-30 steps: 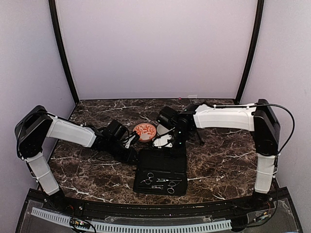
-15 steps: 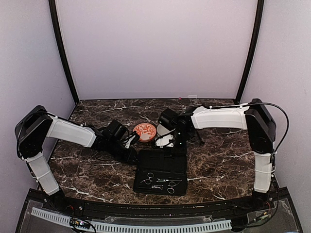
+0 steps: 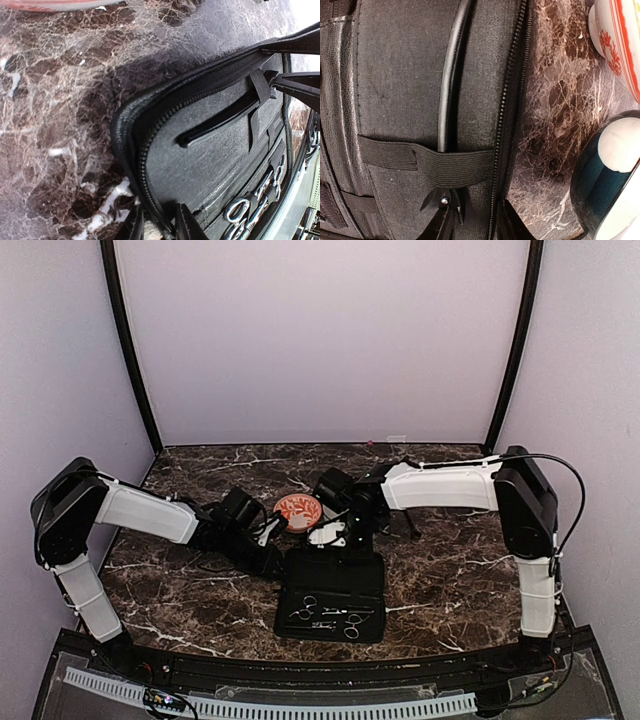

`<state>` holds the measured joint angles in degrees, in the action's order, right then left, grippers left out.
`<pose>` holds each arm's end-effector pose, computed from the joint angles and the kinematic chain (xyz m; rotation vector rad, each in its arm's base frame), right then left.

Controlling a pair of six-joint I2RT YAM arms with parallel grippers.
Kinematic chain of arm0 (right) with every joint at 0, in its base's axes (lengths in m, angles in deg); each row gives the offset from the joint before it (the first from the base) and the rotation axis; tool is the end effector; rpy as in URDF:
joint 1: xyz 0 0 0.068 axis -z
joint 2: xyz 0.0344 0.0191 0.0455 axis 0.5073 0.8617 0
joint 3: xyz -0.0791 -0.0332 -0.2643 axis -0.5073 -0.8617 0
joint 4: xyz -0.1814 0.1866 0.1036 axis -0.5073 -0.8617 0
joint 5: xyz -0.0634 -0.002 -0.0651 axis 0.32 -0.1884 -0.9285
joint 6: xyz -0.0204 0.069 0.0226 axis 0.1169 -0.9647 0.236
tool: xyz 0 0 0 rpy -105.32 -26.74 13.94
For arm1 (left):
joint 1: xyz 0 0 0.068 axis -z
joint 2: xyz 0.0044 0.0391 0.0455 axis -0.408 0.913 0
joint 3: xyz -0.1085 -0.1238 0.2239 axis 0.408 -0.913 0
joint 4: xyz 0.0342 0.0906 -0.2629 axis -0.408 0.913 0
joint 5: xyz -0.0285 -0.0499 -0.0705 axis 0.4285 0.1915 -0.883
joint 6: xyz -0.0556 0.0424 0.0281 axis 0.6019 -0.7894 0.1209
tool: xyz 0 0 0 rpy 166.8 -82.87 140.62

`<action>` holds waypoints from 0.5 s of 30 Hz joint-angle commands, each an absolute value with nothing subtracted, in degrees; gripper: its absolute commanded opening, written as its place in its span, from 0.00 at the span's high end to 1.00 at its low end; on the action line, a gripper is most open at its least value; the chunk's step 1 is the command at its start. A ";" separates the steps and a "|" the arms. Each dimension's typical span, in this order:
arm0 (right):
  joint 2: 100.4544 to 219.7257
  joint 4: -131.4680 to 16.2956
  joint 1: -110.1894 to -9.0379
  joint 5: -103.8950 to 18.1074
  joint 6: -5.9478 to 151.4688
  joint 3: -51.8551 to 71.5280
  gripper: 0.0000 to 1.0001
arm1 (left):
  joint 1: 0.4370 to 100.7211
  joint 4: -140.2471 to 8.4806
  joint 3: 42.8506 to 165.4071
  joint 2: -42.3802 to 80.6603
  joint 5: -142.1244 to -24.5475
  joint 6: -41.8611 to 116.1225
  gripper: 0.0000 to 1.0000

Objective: Sort the hair-cutting tools

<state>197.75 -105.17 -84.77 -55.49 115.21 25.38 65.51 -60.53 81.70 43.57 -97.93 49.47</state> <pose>0.2646 0.3588 0.1471 -2.0250 2.0500 -0.0647 0.2543 -0.2574 0.1077 0.5812 2.6034 -0.9287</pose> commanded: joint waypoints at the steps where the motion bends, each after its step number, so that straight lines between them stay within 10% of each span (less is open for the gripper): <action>1: 196.07 -105.82 -85.02 -55.50 113.94 24.46 0.72 | 65.88 -58.77 81.78 42.86 -96.87 48.46 0.78; 15: 183.98 -105.07 -72.95 -52.13 110.31 15.17 0.69 | 66.19 -55.74 82.84 39.89 -93.08 45.91 0.68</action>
